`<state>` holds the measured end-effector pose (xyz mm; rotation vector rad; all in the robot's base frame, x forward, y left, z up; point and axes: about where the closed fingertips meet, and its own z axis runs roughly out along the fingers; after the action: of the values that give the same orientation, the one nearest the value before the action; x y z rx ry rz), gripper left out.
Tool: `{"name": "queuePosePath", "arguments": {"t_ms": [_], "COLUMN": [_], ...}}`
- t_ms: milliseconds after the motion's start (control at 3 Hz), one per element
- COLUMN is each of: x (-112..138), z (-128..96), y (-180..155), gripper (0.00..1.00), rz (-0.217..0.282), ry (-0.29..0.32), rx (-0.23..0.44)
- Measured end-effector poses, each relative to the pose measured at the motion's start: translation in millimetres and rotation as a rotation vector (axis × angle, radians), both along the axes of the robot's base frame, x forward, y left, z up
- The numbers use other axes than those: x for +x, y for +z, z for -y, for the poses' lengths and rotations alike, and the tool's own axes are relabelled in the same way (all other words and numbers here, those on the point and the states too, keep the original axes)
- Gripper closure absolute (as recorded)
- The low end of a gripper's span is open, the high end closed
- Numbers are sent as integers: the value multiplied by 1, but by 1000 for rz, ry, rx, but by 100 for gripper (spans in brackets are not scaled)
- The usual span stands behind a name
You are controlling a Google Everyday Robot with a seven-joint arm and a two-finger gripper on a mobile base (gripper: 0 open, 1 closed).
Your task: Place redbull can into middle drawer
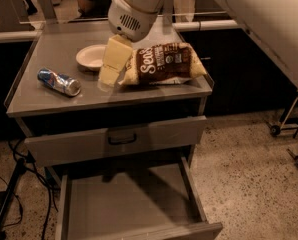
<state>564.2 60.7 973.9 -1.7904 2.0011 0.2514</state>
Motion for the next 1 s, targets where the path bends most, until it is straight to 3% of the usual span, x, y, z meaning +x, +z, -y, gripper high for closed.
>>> {"name": "queuePosePath", "arguments": {"t_ms": [667,1000], "x": [12,12], "z": [-59,-59], "y": [-9,-10], "gripper": [0,0], "rz": [-39,-40], "ry": [110,110], "rx": [71,71]}}
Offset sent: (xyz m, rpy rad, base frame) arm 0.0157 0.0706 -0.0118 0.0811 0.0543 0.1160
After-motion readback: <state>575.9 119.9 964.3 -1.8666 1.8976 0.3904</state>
